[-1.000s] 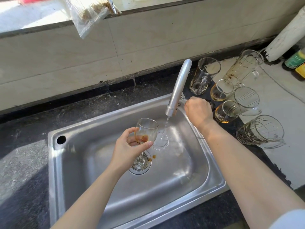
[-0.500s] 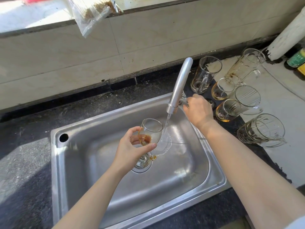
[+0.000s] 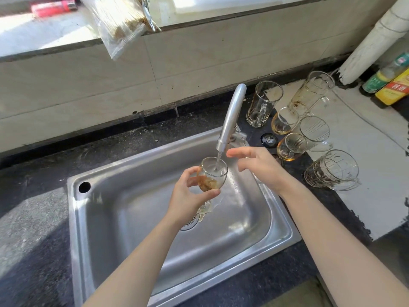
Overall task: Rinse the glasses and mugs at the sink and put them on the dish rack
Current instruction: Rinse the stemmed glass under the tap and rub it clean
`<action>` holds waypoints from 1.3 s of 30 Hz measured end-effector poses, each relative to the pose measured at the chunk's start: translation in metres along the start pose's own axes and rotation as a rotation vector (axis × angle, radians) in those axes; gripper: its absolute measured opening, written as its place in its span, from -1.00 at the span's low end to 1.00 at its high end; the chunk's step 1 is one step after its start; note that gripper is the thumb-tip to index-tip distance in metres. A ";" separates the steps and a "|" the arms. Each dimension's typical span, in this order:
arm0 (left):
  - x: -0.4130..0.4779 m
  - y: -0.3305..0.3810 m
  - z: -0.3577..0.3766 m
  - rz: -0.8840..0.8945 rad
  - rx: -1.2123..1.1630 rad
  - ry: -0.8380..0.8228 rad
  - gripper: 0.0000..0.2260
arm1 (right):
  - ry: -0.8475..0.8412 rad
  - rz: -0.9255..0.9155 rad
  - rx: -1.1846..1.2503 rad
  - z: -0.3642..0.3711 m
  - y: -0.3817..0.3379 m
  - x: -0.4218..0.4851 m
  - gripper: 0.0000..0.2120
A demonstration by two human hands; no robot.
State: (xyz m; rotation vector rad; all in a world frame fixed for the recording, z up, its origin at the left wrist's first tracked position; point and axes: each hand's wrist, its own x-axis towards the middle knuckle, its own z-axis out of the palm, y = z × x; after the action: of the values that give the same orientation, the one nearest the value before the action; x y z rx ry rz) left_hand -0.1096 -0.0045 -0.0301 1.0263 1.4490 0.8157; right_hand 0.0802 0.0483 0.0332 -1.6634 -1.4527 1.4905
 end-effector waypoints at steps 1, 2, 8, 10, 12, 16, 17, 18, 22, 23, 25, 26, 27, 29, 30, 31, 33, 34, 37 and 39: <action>0.000 0.000 -0.001 0.007 -0.003 0.005 -0.43 | -0.039 0.009 0.016 0.000 0.001 -0.002 -0.51; 0.000 0.001 -0.003 0.013 0.001 0.011 -0.44 | -0.074 0.021 0.028 0.000 0.002 -0.004 -0.44; 0.003 0.005 -0.003 0.034 0.037 0.003 -0.43 | -0.099 0.019 0.007 0.010 0.008 -0.005 -0.42; 0.003 0.006 -0.001 0.034 0.040 -0.014 -0.42 | -0.082 0.015 0.011 0.013 0.010 -0.004 -0.38; 0.003 0.005 0.000 0.033 0.035 -0.024 -0.43 | -0.066 0.005 -0.009 0.016 0.009 -0.004 -0.35; 0.003 0.005 -0.001 0.042 0.031 -0.038 -0.43 | -0.063 -0.025 -0.032 0.022 0.005 -0.001 -0.41; 0.003 0.006 -0.002 0.045 0.032 -0.039 -0.43 | -0.071 -0.022 -0.023 0.024 0.004 0.000 -0.42; 0.004 0.006 -0.003 0.047 0.038 -0.040 -0.43 | -0.077 -0.018 -0.019 0.025 0.003 0.001 -0.40; 0.003 0.006 -0.005 0.059 0.039 -0.060 -0.42 | -0.118 -0.021 -0.013 0.027 0.004 0.003 -0.42; 0.003 0.007 -0.005 0.060 0.029 -0.061 -0.42 | -0.121 -0.020 -0.032 0.027 0.004 0.003 -0.46; 0.002 0.007 -0.004 0.066 0.006 -0.066 -0.43 | -0.119 -0.030 -0.052 0.026 0.004 0.001 -0.59; 0.002 0.006 -0.004 0.066 0.003 -0.067 -0.42 | -0.115 -0.045 -0.044 0.026 0.004 0.000 -0.63; 0.002 0.005 -0.005 0.067 0.005 -0.069 -0.41 | -0.110 -0.062 -0.025 0.025 0.003 -0.002 -0.65; 0.004 0.003 -0.008 0.068 0.029 -0.081 -0.36 | -0.099 -0.091 -0.006 0.026 0.002 -0.005 -0.69; 0.005 0.002 -0.009 0.072 0.052 -0.100 -0.33 | -0.089 -0.092 -0.007 0.027 0.002 -0.005 -0.71; 0.006 0.001 -0.011 0.071 0.081 -0.125 -0.30 | -0.067 -0.089 -0.012 0.028 0.002 -0.005 -0.69; 0.007 -0.001 -0.014 0.068 0.145 -0.159 -0.26 | -0.002 -0.077 -0.026 0.031 0.004 -0.003 -0.58; 0.007 -0.002 -0.015 0.067 0.175 -0.157 -0.25 | 0.024 -0.068 -0.051 0.032 0.005 -0.002 -0.55; 0.008 -0.005 -0.019 0.044 0.209 -0.120 -0.27 | 0.031 -0.090 -0.174 0.036 0.003 -0.003 -0.60; 0.008 -0.008 -0.020 0.018 0.217 -0.108 -0.29 | 0.066 -0.123 -0.167 0.039 0.000 -0.002 -0.68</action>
State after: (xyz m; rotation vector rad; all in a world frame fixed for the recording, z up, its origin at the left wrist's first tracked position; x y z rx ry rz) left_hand -0.1309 0.0011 -0.0375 1.2300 1.4594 0.6148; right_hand 0.0451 0.0349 0.0228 -1.6686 -1.6503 1.2662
